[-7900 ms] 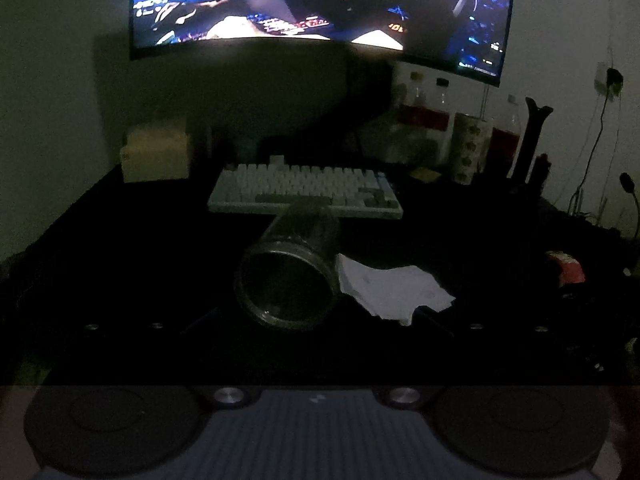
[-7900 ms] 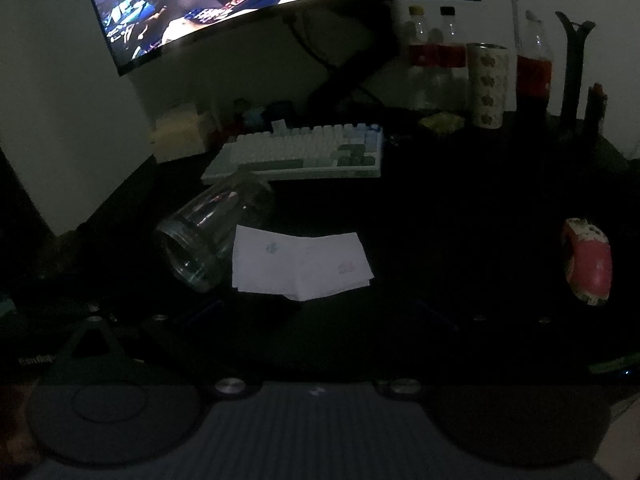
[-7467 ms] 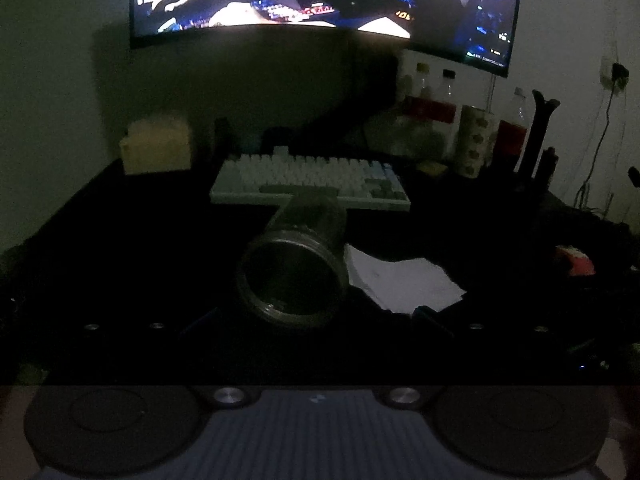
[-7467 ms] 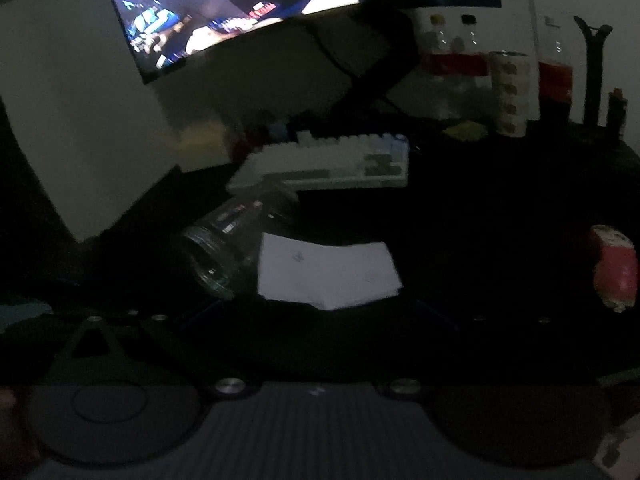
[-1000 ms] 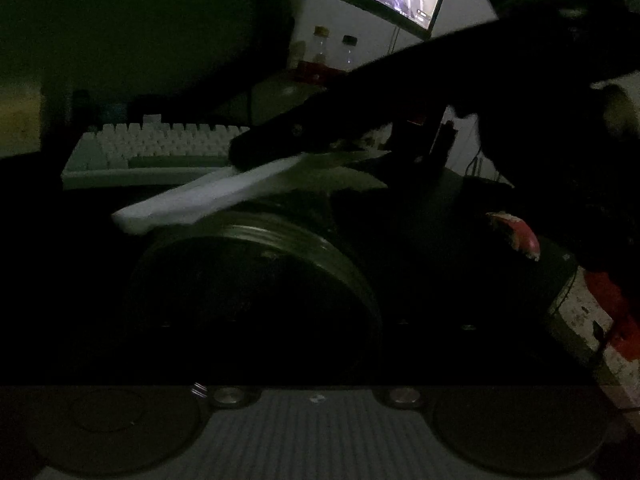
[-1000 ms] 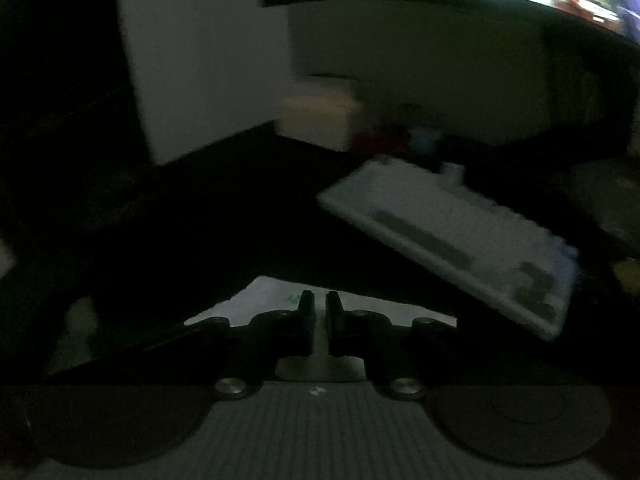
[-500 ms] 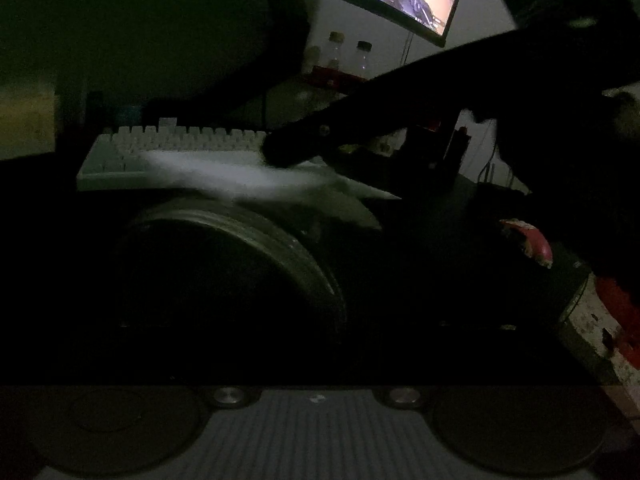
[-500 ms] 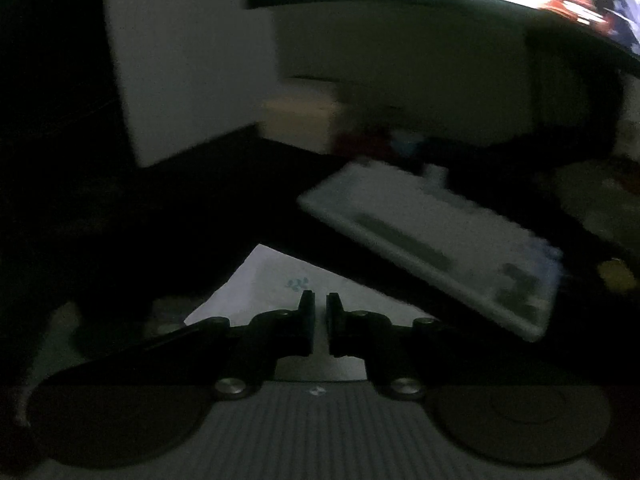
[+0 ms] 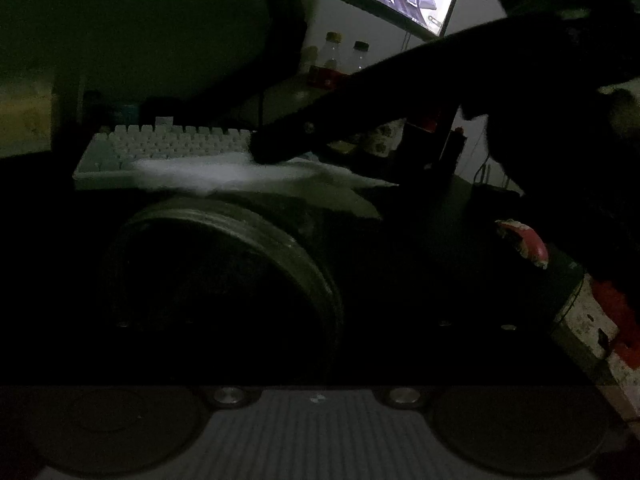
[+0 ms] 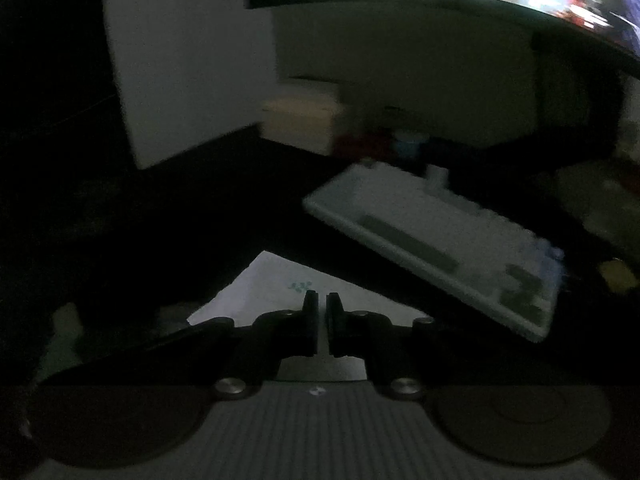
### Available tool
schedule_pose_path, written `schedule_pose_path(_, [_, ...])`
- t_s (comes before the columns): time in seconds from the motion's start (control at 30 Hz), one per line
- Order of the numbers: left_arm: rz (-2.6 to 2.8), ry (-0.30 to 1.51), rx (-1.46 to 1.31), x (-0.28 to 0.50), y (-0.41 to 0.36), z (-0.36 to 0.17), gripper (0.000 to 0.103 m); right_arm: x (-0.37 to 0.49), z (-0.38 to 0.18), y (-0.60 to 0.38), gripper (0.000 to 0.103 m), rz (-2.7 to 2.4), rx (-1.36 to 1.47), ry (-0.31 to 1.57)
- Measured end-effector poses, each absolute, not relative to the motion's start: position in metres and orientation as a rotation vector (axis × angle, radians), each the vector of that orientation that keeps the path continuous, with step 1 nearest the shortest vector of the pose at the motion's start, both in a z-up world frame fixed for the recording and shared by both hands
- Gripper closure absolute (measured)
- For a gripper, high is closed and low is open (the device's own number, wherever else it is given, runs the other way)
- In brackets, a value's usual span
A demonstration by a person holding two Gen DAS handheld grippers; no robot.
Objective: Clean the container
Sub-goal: 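Wipe the jar's outer wall with the tissue in the right tool while the left tool holds it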
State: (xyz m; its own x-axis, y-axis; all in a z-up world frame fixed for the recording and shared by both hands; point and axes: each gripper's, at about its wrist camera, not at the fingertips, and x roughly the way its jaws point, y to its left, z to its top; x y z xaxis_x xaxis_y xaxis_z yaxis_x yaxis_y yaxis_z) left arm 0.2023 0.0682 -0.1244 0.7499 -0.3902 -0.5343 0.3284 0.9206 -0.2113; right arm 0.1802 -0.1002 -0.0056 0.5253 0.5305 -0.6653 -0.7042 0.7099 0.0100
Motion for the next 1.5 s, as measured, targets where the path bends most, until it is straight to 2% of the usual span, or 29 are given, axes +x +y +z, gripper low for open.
schedule_pose_path(0.53, [-0.435, 0.616, -0.091, 0.236, 0.08, -0.13, 0.026, 0.162, -0.003, -0.093, 0.095, 0.856, -0.234, 0.684])
schedule_pose_path(0.6, [-0.412, 0.615, -0.097, 0.216, 0.064, -0.117, 0.026, 0.163, -0.004, -0.093, 0.095, 0.856, -0.228, 0.686])
schedule_pose_path(0.77, [-0.407, 0.611, -0.094, 0.215, 0.081, -0.123, 0.026, 0.176, -0.004, -0.104, 0.095, 0.891, -0.236, 0.675])
schedule_pose_path(0.87, [-0.422, 0.609, -0.081, 0.198, 0.06, -0.119, 0.026, 0.177, -0.004, -0.105, 0.095, 0.893, -0.235, 0.675])
schedule_pose_path(1.5, [-0.42, 0.61, -0.074, 0.204, 0.082, -0.124, 0.024, 0.187, -0.005, -0.105, 0.095, 0.857, -0.252, 0.683])
